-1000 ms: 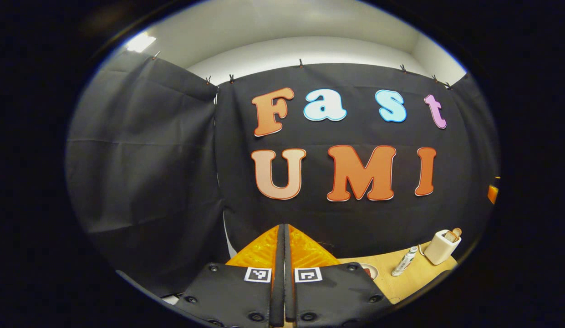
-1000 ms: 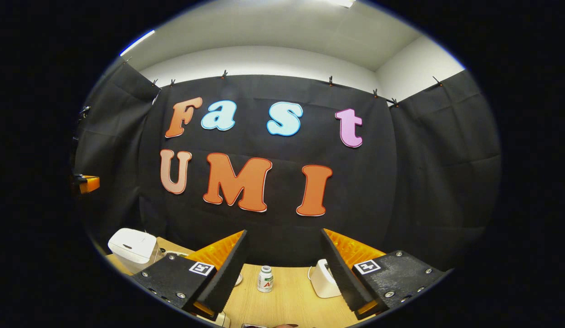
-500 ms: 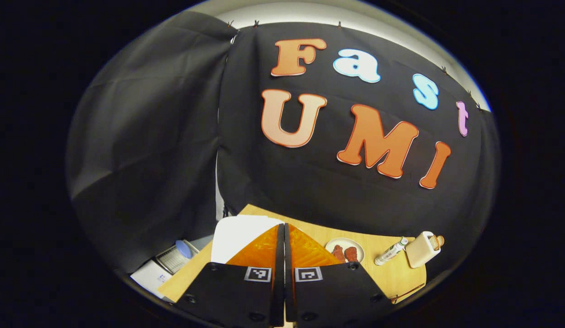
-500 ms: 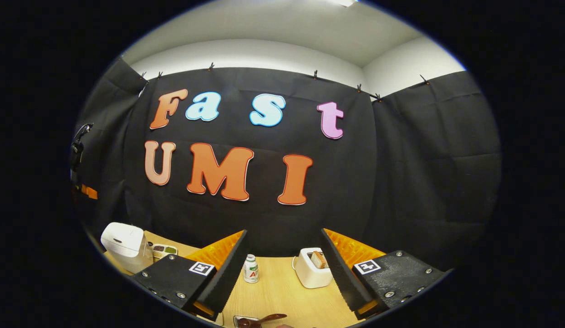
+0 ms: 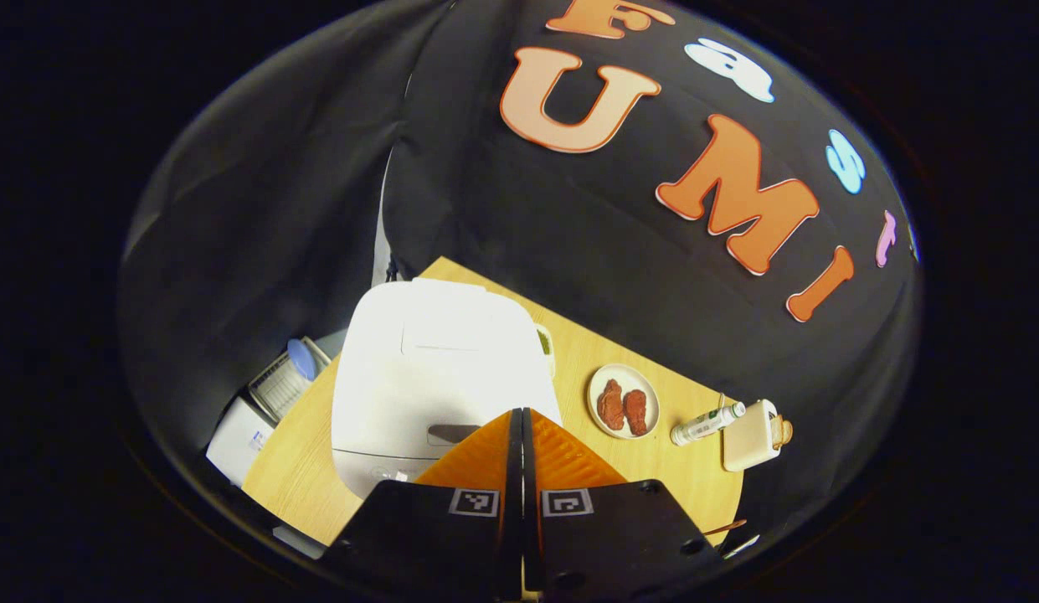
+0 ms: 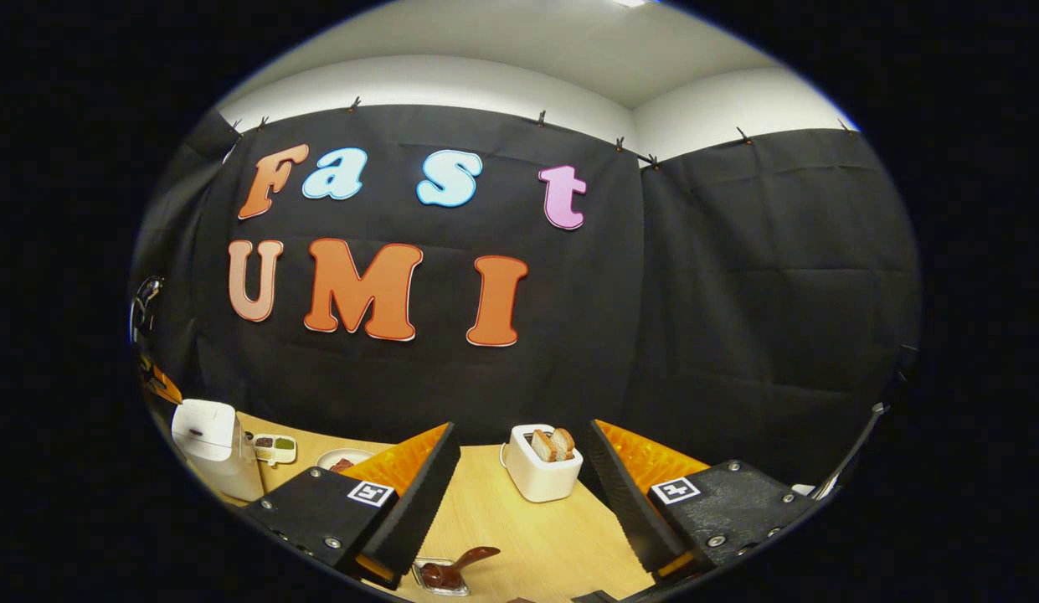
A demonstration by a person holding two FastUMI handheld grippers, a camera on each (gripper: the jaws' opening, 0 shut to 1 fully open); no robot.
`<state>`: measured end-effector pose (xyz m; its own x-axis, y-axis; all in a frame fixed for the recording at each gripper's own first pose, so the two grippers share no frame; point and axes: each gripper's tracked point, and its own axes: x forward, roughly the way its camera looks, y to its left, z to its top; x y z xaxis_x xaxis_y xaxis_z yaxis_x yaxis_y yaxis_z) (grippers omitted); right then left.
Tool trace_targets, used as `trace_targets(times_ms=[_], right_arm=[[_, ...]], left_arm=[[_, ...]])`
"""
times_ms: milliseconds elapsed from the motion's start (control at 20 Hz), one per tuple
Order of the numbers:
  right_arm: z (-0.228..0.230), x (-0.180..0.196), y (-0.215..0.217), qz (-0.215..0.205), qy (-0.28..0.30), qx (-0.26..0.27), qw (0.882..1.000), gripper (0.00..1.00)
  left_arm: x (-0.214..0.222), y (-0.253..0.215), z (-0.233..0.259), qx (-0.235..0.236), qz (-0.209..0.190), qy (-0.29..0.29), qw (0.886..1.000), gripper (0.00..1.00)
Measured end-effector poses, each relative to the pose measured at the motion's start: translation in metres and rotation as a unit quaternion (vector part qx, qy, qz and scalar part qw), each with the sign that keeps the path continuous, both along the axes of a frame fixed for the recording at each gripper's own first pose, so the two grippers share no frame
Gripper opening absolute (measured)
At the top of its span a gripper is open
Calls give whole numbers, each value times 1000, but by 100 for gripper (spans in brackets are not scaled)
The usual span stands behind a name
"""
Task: Close the left gripper, press the button to open the rice cooker; take a wooden spoon from the chopstick holder with the right hand, scoop a spoonful of rice and pour it into the rice cooker, then put the wooden spoon back into the chopstick holder.
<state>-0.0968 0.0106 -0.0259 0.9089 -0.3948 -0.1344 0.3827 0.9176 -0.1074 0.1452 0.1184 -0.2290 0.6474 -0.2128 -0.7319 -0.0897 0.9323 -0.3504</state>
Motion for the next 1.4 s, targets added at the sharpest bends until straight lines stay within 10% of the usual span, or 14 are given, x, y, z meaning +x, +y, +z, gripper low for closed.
trace_targets(times_ms=[850,1400], right_arm=[[-26,-12,-8,-13,28,9,999,96],[-67,6,-4,28,65,35,997,96]], left_arm=[[0,17,-93,2,13,114,993,6],[-1,33,-14,27,39,-56,997,5]])
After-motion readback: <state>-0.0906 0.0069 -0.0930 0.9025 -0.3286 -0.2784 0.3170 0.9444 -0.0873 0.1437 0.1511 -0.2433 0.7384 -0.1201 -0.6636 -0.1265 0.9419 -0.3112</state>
